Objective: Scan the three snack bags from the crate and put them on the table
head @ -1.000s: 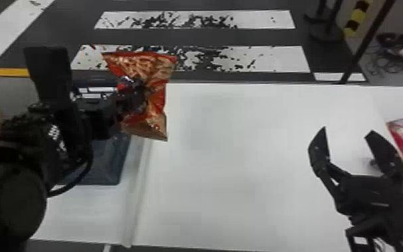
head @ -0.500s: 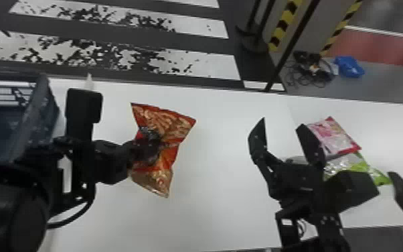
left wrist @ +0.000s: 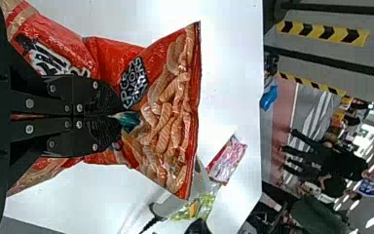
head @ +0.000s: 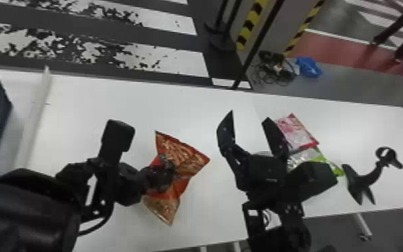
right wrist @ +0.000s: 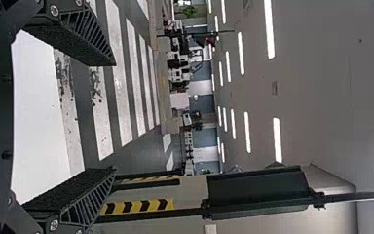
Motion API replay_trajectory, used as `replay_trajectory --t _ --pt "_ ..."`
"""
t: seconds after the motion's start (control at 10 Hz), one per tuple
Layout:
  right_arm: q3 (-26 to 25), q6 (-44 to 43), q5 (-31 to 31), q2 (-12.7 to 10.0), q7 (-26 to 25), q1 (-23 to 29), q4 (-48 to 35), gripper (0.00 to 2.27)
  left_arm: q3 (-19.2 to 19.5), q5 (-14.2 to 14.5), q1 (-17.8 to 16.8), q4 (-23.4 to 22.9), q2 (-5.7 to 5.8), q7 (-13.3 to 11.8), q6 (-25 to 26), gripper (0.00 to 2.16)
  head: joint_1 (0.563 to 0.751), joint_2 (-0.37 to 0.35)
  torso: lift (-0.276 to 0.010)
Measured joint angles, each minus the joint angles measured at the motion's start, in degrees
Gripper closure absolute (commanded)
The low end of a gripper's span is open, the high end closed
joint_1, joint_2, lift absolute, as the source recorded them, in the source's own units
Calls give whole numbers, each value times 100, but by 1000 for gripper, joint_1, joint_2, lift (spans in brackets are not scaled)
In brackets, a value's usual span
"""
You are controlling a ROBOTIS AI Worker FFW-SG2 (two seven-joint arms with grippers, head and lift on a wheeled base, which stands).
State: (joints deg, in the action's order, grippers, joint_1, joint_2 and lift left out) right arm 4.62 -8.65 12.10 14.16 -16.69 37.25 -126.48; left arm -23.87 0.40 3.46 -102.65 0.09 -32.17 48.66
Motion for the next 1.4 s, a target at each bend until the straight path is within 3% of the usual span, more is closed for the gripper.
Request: replay_trajectory --t 0.3,0.4,0.5,0.6,1.0,1.2,1.4 --pt "52 16 11 6 1 -71 9 113 -123 99 -176 678 -1 -352 -651 1814 695 -350 -94" --pt "64 17 20 5 1 -97 17 113 -129 224 -248 814 -1 -473 -675 1551 695 -350 -94" --pt "63 18 36 6 1 -116 30 113 -145 389 -310 942 -1 -567 -704 279 695 -350 -94" --pt "60 18 44 8 1 -133 48 113 -231 483 -334 1033 -1 -512 -865 -1 695 -350 -94" --pt "11 -10 131 71 -1 -156 82 113 -300 420 -329 1016 0 -364 -1169 33 695 -350 -94" --pt "-36 -34 168 96 -1 -132 84 113 -185 255 -60 472 0 -74 -1291 33 695 -350 -94" --pt "-57 -35 184 111 6 -120 80 113 186 46 352 -305 0 143 -1319 90 695 -350 -94"
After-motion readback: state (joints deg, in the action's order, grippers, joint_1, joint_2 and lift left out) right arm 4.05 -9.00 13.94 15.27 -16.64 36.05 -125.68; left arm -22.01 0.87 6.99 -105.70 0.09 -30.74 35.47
